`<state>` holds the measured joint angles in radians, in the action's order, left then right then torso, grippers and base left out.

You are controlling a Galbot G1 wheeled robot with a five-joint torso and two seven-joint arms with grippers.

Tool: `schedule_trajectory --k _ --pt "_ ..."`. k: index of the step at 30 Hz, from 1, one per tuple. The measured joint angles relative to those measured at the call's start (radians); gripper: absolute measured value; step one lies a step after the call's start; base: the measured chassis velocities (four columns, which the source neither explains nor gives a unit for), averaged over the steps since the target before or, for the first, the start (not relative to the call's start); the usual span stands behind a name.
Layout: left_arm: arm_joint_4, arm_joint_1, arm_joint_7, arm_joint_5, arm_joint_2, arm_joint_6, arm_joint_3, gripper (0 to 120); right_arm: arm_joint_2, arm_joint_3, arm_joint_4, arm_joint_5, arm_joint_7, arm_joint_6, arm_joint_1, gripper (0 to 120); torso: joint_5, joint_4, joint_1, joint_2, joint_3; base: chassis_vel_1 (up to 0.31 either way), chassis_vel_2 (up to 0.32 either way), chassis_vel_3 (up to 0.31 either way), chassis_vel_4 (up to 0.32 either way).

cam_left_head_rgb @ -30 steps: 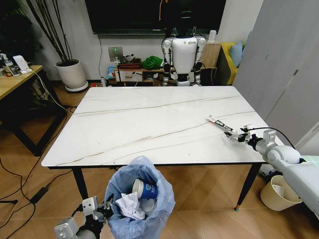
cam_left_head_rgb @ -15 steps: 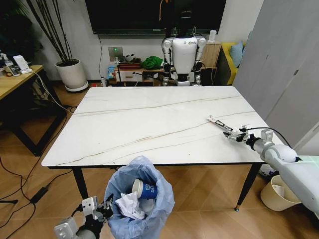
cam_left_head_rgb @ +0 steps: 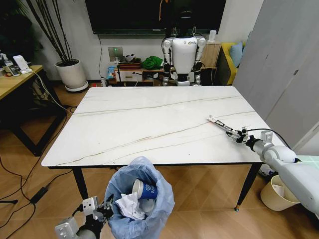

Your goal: Pick up the trash bin and place the trash from the table into it.

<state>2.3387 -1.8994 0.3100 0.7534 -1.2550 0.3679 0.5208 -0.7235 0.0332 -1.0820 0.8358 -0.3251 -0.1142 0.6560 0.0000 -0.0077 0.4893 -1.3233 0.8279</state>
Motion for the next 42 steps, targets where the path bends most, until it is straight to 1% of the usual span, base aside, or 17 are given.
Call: schedule_trajectory --k 2,4,6,8,18,20,21,22,24,28,29,31,37,38,39,41,42 --pt "-0.002 0.002 0.000 0.000 0.000 0.000 -0.002 0 0.001 -0.001 0.000 0.000 0.000 0.000 0.000 25 0.0000 0.0000 0.000 0.000 0.000 0.000 0.000 0.000 0.000" --pt "-0.004 0.005 0.000 0.001 0.000 0.000 -0.004 0 0.003 -0.002 0.000 0.000 -0.001 0.000 -0.001 15 0.0000 -0.0001 0.000 0.000 0.000 0.000 0.000 0.000 0.000" --pt "-0.005 0.005 0.000 0.001 0.001 0.000 -0.005 0 0.004 -0.002 0.000 0.000 -0.002 0.000 -0.001 14 0.0000 -0.0001 0.000 0.000 0.000 0.000 0.000 0.000 0.000" --pt "-0.007 0.007 0.000 0.005 0.004 0.000 -0.005 0 0.004 -0.002 0.000 0.000 -0.005 0.001 -0.001 2 -0.0001 -0.0001 0.000 0.000 0.000 0.000 0.000 0.000 0.000" --pt "-0.014 0.017 0.006 0.015 0.016 0.002 -0.012 0 0.025 0.013 -0.021 0.009 -0.041 0.008 0.012 0 0.0005 0.0001 0.000 0.000 0.000 0.000 0.000 0.000 0.000" --pt "-0.017 0.021 0.007 0.017 0.025 0.002 -0.020 0 0.066 0.042 -0.081 0.029 -0.068 0.018 0.050 0 0.0001 0.0002 0.000 0.000 0.000 0.000 0.000 0.000 0.000" --pt "-0.017 0.021 0.007 0.017 0.025 0.002 -0.020 0 0.066 0.042 -0.081 0.029 -0.068 0.018 0.050 0 0.0001 0.0002 0.000 0.000 0.000 0.000 0.000 0.000 0.000" --pt "-0.020 0.028 0.008 0.021 0.033 0.002 -0.030 0 0.108 0.075 -0.156 0.051 -0.085 0.022 0.094 0 0.0000 -0.0001 0.000 0.000 0.000 0.000 0.000 0.000 0.000" --pt "-0.023 0.038 0.010 0.024 0.039 0.003 -0.042 0 0.152 0.112 -0.237 0.074 -0.108 0.022 0.136 0 0.0000 -0.0004 0.000 0.000 0.000 0.000 0.000 0.000 0.000" --pt "-0.026 0.046 0.010 0.025 0.042 0.003 -0.050 0 0.185 0.142 -0.293 0.081 -0.143 0.025 0.166 0 -0.0005 -0.0005 0.000 0.000 0.000 0.000 0.000 0.000 0.000" --pt "-0.027 0.044 0.010 0.023 0.038 0.002 -0.051 0 0.213 0.156 -0.336 0.081 -0.174 0.028 0.178 0 -0.0003 -0.0005 0.000 0.000 0.000 0.000 0.000 0.000 0.000" --pt "-0.027 0.037 0.008 0.017 0.028 -0.002 -0.051 0 0.245 0.165 -0.399 0.083 -0.193 0.029 0.190 0 0.0001 0.0004 0.000 0.000 0.000 0.000 0.000 0.000 0.000" --pt "-0.026 0.036 0.006 0.008 0.011 -0.011 -0.041 0 0.281 0.180 -0.524 0.081 -0.203 0.028 0.220 0 0.0001 -0.0001 0.000 0.000 0.000 0.000 0.000 0.000 0.000" --pt "-0.025 0.035 0.006 0.005 0.008 -0.012 -0.040 0 0.295 0.188 -0.574 0.078 -0.210 0.028 0.232 0 0.0003 0.0004 0.000 0.000 0.000 0.000 0.000 0.000 0.000" --pt "-0.024 0.039 0.006 0.004 0.010 -0.012 -0.041 0 0.312 0.214 -0.622 0.075 -0.214 0.028 0.257 0 0.0003 0.0003 0.000 0.000 0.000 0.000 0.000 0.000 0.000" --pt "-0.024 0.041 0.006 0.004 0.011 -0.012 -0.041 0 0.319 0.229 -0.642 0.073 -0.215 0.028 0.271 0 0.0002 0.0005 0.000 0.000 0.000 0.000 0.000 0.000 0.000" --pt "-0.025 0.045 0.006 0.005 0.015 -0.012 -0.042 0 0.335 0.268 -0.686 0.071 -0.216 0.026 0.302 0 -0.0002 0.0002 0.000 0.000 0.000 0.000 0.000 0.000 0.000"
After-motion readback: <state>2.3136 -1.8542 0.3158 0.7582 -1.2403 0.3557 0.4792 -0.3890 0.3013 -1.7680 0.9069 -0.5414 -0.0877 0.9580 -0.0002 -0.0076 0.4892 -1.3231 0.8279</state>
